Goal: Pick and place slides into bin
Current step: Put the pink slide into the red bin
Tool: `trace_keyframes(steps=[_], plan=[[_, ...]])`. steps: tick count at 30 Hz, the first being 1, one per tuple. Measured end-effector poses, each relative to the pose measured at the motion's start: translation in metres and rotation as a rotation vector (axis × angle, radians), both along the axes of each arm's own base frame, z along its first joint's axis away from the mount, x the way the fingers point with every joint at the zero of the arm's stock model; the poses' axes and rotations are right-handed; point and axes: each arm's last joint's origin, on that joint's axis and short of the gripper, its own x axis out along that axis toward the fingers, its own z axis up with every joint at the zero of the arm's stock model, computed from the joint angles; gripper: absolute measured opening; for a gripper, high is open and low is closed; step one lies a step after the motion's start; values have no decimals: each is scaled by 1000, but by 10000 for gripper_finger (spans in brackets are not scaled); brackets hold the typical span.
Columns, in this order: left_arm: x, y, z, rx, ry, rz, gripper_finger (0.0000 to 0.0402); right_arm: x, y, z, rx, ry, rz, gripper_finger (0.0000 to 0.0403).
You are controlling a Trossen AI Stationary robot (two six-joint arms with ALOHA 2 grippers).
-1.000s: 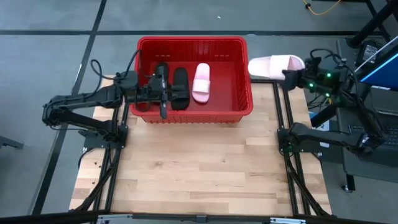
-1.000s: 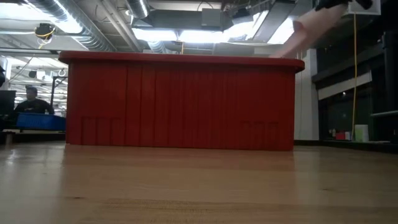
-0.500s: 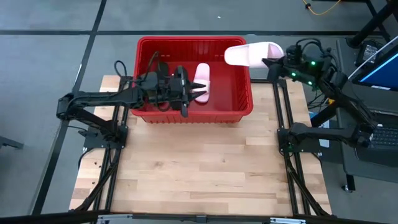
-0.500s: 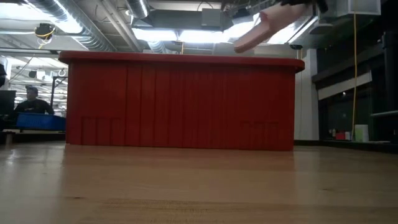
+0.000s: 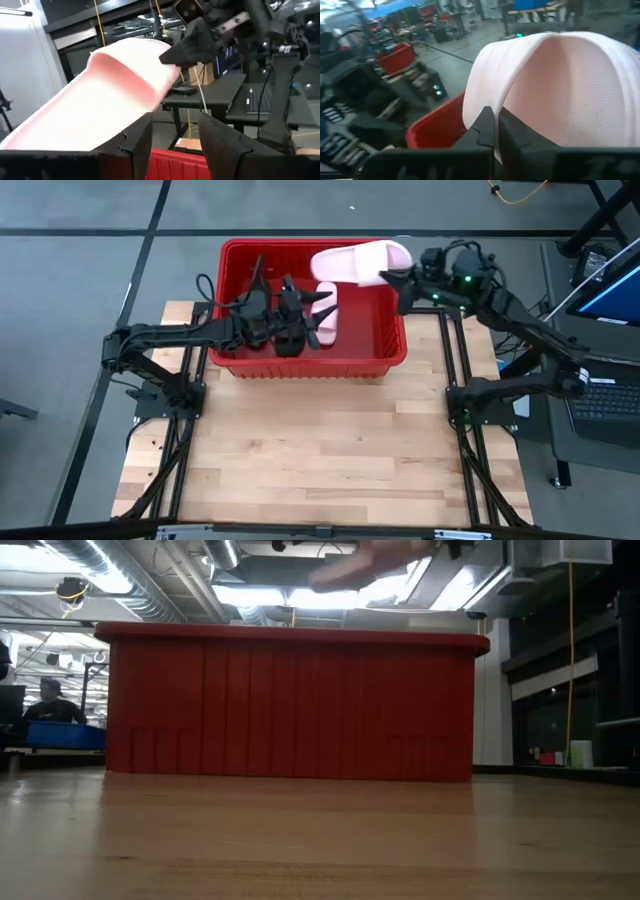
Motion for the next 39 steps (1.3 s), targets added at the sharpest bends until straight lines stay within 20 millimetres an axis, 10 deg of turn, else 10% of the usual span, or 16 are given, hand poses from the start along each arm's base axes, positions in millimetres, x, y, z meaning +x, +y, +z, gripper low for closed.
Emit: trace_keyframes(steps=[10,39], plan=[[-2,7,2,-14,-26,-2,155,36,-3,-7,-15,-56,147,8],[21,22,-19,-67,-67,-82,124,58,8,-13,-2,-78,227,8]])
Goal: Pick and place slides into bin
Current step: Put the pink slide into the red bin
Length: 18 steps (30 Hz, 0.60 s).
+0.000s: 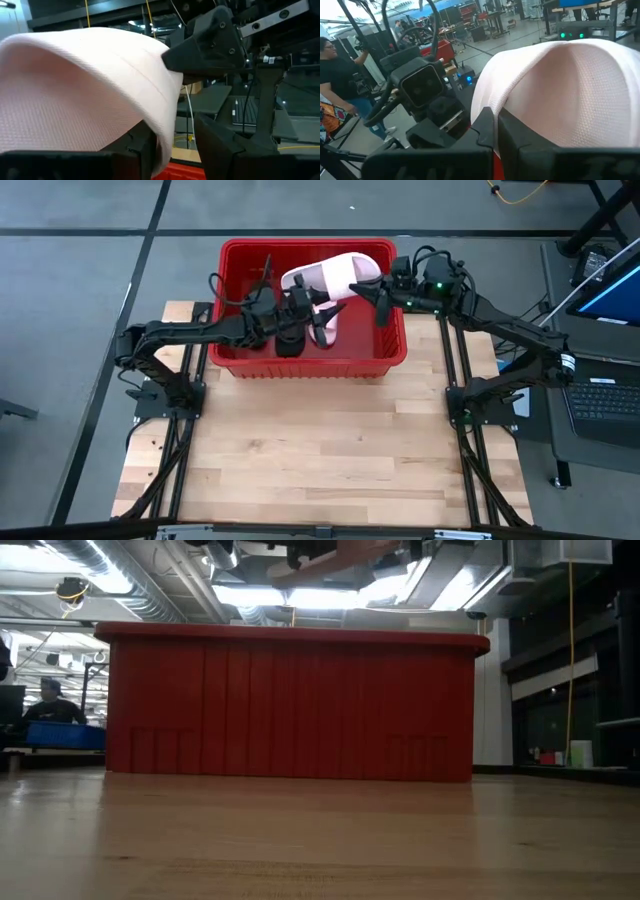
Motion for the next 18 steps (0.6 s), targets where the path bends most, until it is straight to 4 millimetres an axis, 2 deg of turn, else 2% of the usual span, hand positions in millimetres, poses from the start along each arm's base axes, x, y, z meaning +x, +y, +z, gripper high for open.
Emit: trace_keyframes(steps=[8,18], plan=[[-9,-3,9,18,0,-2,87,0,1,2,-25,-16,16,8],[-10,-3,9,39,29,15,76,0,1,3,-31,-24,16,8]])
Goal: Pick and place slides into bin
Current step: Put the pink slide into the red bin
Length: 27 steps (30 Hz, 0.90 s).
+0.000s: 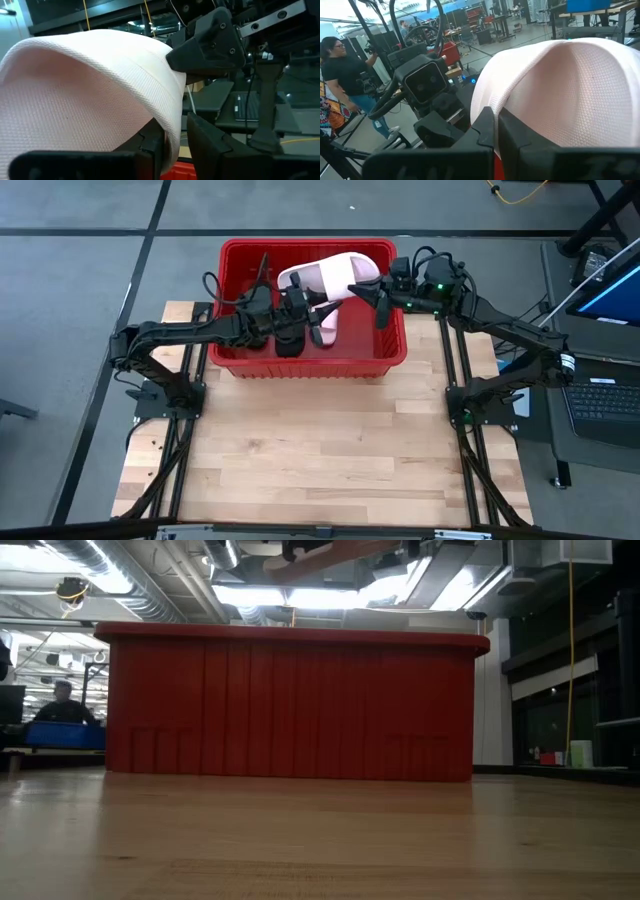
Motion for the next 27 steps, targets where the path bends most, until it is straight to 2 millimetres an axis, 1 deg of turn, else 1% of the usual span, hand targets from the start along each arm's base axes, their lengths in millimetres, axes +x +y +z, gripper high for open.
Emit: trace_keyframes(steps=[2,5,6,10,14,18,20,24,27], plan=[[0,0,0,28,12,10,58,0,0,0,-2,-1,-1,8],[0,0,0,47,20,14,16,0,0,1,-7,1,-1,8],[0,0,0,40,20,13,12,0,0,0,-20,10,4,8],[-1,-1,-2,12,43,8,8,0,1,-1,-46,28,59,25],[-8,-3,3,33,65,3,7,-1,3,1,-56,21,84,46],[-24,-7,13,36,87,16,6,-6,1,5,-143,18,83,53],[-34,-7,16,17,126,32,5,-9,1,8,-194,11,77,54],[-50,-9,20,-53,163,59,5,-12,1,7,-297,59,49,56],[-57,-12,22,-92,176,25,4,-14,5,6,-400,107,36,57]])
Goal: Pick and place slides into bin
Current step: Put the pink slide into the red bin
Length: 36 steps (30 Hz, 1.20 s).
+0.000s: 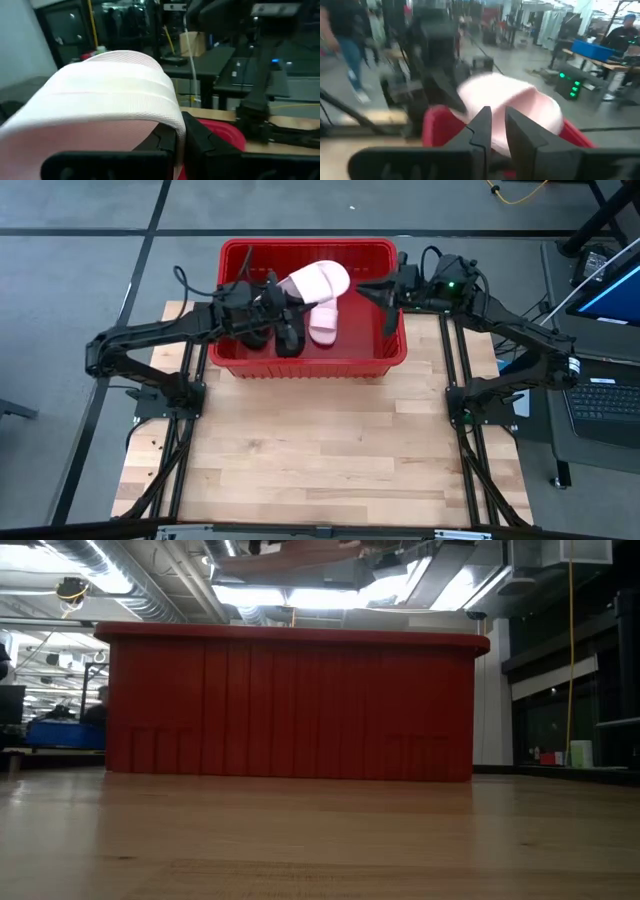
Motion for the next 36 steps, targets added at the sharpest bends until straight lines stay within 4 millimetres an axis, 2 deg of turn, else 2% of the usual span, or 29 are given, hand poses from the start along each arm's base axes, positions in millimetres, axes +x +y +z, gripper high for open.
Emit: trace_keyframes(steps=[7,11,23,30,36], plan=[[-6,-9,2,-89,1,-211,4,7,12,-19,-149,219,-67,57],[-9,-10,5,-140,25,-247,4,9,21,-23,-223,286,-114,58],[-7,-11,16,-189,103,-264,4,8,50,12,-441,289,-91,59],[-5,-14,15,-236,100,-348,4,15,61,6,-586,367,-40,108],[-2,-16,12,-263,113,-382,4,38,63,-11,-835,500,-20,133]])
